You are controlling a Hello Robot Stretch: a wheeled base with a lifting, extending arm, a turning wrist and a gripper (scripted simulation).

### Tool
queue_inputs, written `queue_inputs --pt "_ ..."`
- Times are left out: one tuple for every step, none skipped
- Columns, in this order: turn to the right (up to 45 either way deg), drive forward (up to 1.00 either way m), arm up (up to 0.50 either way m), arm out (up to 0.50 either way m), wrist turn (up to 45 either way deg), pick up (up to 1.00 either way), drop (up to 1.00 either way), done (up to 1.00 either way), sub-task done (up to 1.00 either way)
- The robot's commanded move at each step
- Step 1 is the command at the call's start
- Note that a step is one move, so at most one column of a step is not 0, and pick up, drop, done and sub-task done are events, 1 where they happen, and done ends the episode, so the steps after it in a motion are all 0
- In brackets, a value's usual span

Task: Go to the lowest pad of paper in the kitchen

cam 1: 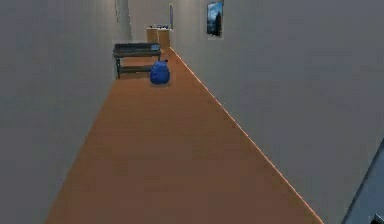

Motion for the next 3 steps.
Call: queue_inputs --pt "0.0 1.0 0.0 0.0 0.0 0.0 0.0 0.0 0.0" --pt "0.0 1.0 0.0 0.0 0.0 0.0 0.0 0.0 0.0" --pt "-3.0 0.0 0.0 0.0 0.0 0.0 0.0 0.0 0.0"
